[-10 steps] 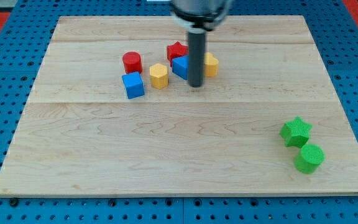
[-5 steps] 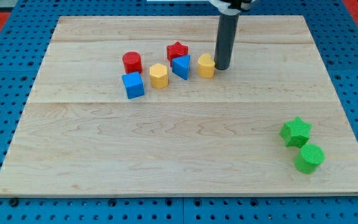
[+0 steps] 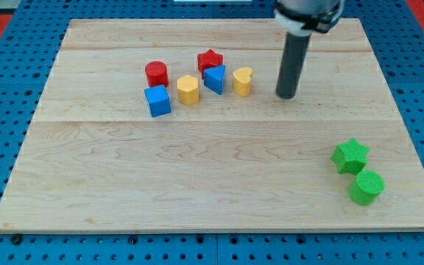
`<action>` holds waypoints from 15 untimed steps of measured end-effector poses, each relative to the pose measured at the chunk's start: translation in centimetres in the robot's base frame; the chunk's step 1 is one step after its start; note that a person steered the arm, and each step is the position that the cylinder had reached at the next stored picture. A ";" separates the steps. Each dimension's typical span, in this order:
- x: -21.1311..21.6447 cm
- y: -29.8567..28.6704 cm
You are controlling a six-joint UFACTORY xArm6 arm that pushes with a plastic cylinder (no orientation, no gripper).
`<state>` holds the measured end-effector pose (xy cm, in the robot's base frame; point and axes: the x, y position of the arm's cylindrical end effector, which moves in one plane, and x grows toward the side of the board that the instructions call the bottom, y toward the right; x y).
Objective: Group up all the blocks apart from the green blocks
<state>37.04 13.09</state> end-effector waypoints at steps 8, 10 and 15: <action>-5.3 -10.4; -1.0 -7.8; -4.4 -7.5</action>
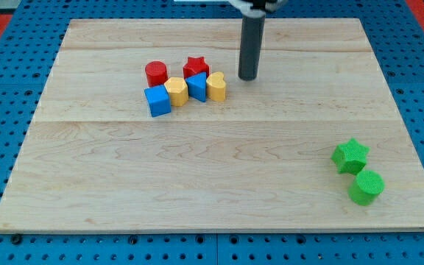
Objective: Group up all the blocks apart from the green blocks
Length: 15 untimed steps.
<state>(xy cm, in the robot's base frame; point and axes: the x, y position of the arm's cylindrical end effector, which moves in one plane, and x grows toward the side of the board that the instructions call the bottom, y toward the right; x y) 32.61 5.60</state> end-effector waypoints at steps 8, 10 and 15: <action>4.6 -5.2; 2.4 0.6; 4.2 -1.9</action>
<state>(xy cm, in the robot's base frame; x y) 36.84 3.71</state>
